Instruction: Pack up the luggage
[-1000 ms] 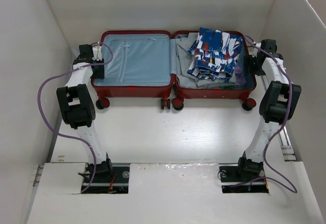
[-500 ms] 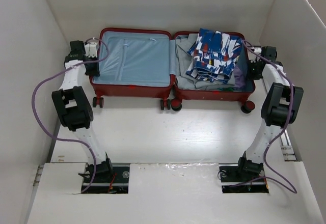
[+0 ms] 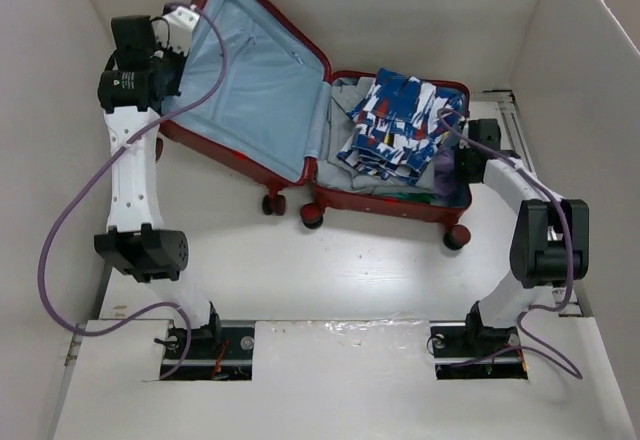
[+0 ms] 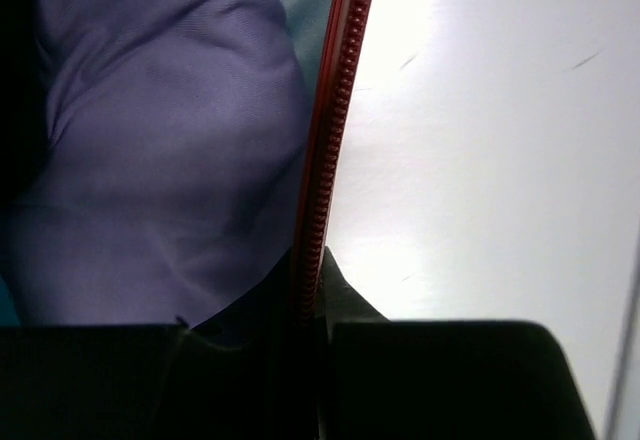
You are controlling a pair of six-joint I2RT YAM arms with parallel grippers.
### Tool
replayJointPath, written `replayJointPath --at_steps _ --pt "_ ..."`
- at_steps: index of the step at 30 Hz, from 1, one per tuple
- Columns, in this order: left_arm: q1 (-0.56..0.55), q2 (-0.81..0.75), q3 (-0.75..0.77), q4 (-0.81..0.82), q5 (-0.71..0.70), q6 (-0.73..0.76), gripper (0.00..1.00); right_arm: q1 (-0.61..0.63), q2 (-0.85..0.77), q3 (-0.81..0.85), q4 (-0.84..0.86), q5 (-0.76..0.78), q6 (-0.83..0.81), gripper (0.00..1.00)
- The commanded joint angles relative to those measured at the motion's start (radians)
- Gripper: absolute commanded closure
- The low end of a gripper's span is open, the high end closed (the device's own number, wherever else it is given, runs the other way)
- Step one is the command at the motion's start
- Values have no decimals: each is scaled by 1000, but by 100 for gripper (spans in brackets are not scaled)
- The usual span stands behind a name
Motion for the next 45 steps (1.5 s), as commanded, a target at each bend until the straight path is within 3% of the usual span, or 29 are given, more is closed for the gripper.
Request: replayJointPath --at_steps 1,6,10,12,13,14,15,16,17,19,22,23,24,26,27,31,32,34,35,38,41,45 --pt "-236 -156 107 -34 193 -12 100 322 -98 -68 219 -445 248 100" --pt "-420 -188 117 -15 147 -58 100 513 -215 -149 304 -365 415 100" --pt "-577 -176 140 19 147 -130 100 557 -308 -212 345 -359 477 100" --pt "-654 -164 160 31 147 -152 100 543 -343 -237 345 -397 477 85" --pt "-747 -153 169 44 138 -161 100 504 -371 -260 297 -397 487 69" --pt "-800 -144 169 44 122 -161 100 476 -443 -260 243 -383 488 37" --pt "-901 -130 169 54 87 -161 100 416 -537 -251 77 -303 471 30" --pt "-902 -130 158 65 70 -161 100 385 -538 -251 75 -241 471 25" --pt "-988 -113 158 65 56 -170 100 355 -642 -230 -80 -175 446 18" --pt "-1068 -93 149 88 42 -182 100 284 -739 -196 -220 -15 423 0" --pt "-1213 -49 149 111 42 -172 100 157 -866 -110 -423 100 357 0" --pt "-1242 -49 149 124 42 -159 51 111 -882 -90 -457 114 342 0" --pt "-1289 -40 158 124 65 -159 30 92 -891 -58 -512 127 313 0" --pt "-1331 -40 196 124 76 -150 3 69 -882 -38 -547 158 290 0" --pt "-1346 -40 216 124 76 -136 0 49 -873 -38 -558 158 281 0" --pt "-1346 -107 299 87 -34 -55 0 28 -835 -62 -516 89 270 0" --pt "-1346 -133 248 87 -145 -23 0 28 -835 -74 -500 63 270 0" --pt "-1281 -241 152 62 -191 24 0 28 -834 -131 -466 -10 270 0" --pt "-1170 -282 97 53 -191 35 0 41 -834 -152 -434 -26 283 0" --pt "-982 -456 -279 53 -267 109 0 107 -834 -240 -368 -26 326 0" --pt "-817 -588 -446 -5 -200 163 0 176 -792 -288 -307 -50 339 0" --pt "-593 -584 -491 -229 30 235 0 209 -629 -297 -207 -105 330 0"
